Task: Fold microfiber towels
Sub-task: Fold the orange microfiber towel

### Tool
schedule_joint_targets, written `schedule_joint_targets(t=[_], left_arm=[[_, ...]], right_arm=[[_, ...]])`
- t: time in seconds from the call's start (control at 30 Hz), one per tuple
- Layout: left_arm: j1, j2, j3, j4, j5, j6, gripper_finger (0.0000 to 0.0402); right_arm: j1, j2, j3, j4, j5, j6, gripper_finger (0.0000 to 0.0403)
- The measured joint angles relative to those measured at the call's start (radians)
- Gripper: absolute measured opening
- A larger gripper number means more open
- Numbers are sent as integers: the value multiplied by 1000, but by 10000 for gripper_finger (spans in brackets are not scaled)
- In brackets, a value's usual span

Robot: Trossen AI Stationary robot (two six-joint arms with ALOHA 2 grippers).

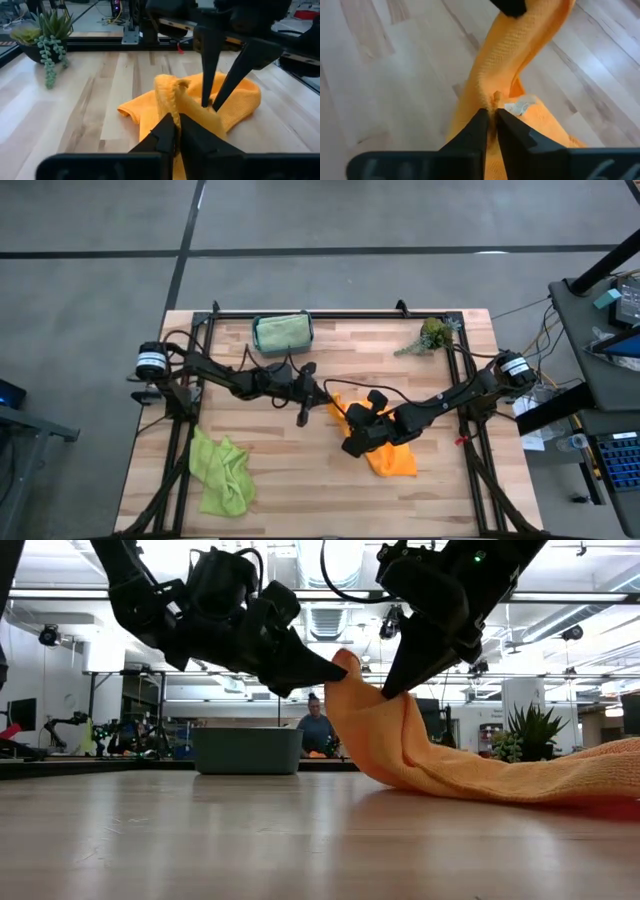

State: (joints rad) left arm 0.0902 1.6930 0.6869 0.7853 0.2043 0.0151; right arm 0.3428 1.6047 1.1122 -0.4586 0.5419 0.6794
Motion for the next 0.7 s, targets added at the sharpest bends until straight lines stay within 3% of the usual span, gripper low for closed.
schedule_joint_targets(t=[0.3, 0.53, 0.7], left_arm=[[-15, -189, -60, -92, 2, 71, 0], [-30, -379, -77, -307, 3, 77, 0], [-43, -473, -119, -315, 2, 77, 0]], right_arm=[[0, -15, 4, -12, -6, -37, 83], [7, -15, 3, -8, -19, -100, 16], [14, -16, 9, 2, 8, -96, 9]])
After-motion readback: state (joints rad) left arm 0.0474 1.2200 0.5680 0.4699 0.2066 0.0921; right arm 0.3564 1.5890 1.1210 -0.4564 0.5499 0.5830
